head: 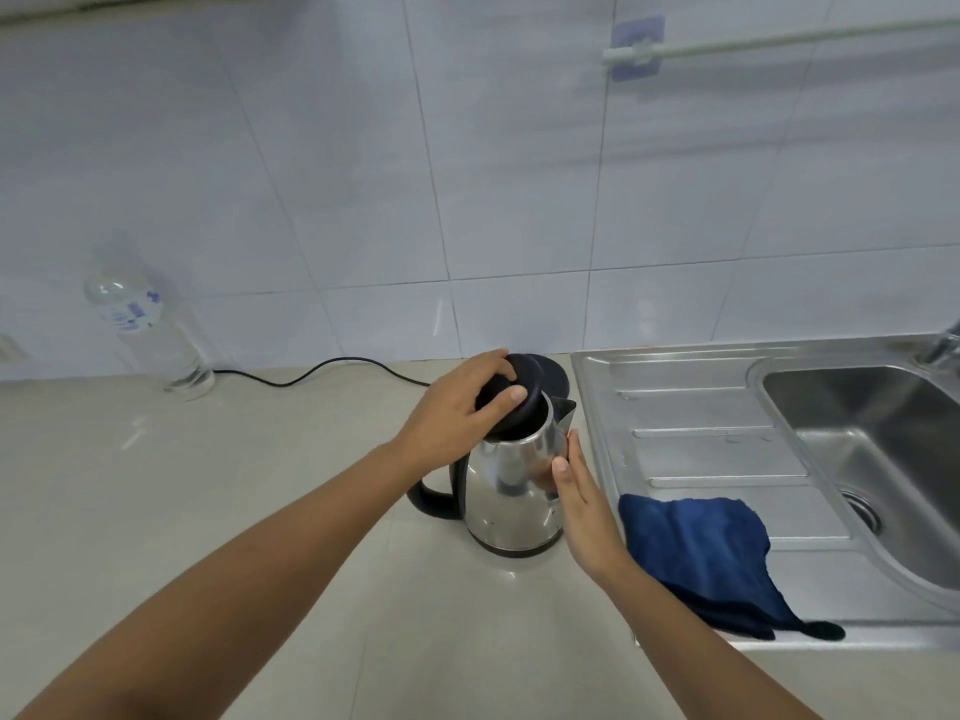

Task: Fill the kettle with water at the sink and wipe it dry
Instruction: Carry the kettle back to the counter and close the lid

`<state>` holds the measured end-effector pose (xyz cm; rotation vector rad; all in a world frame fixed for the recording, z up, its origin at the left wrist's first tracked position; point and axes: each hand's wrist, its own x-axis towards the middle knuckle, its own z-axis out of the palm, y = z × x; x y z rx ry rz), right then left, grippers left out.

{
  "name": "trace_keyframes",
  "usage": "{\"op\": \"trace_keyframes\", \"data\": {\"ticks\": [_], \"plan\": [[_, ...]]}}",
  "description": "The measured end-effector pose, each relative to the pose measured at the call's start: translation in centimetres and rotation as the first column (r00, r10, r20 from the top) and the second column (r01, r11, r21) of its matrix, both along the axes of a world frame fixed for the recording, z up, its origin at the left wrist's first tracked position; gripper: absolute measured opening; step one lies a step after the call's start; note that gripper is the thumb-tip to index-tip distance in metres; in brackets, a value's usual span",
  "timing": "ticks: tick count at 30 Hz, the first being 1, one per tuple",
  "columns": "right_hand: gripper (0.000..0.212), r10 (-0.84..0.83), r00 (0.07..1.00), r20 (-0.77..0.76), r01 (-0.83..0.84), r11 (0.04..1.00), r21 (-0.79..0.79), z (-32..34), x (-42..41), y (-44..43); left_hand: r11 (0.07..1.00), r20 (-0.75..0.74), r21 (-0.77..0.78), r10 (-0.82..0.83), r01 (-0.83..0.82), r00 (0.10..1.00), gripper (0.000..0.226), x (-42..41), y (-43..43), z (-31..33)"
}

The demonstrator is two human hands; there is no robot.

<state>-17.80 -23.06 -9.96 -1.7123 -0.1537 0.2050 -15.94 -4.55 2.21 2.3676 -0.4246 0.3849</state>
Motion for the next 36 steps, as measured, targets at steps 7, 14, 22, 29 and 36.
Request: {"op": "trace_keyframes", "data": {"ticks": [7,14,22,29,36], "plan": [[0.074,-0.047,0.999,-0.015,0.047,0.999,-0.009,-0.2,-0.2,0.1,0.989,-0.09,-0.143,0.015,-0.028,0.996,0.003,1.5,-1.2,-1.0],[0.076,-0.087,0.996,0.004,0.087,0.996,-0.009,0.0,-0.6,0.8,0.992,-0.098,-0.113,0.042,-0.053,0.994,0.004,1.9,-1.1,-1.3],[0.067,-0.105,0.994,-0.002,0.105,0.994,-0.029,0.0,-0.9,0.9,0.996,-0.026,0.004,0.086,-0.086,0.996,0.003,1.6,-1.9,-1.1],[0.066,-0.104,0.995,0.011,0.104,0.994,-0.04,-0.2,-0.9,0.8,0.996,-0.062,0.058,0.069,-0.065,0.996,0.004,1.7,-1.9,-1.1],[0.06,-0.051,0.998,0.028,0.053,0.996,-0.075,0.3,-0.6,0.2,0.998,-0.143,0.044,-0.034,0.041,0.989,0.014,1.8,-0.9,-0.8]]}}
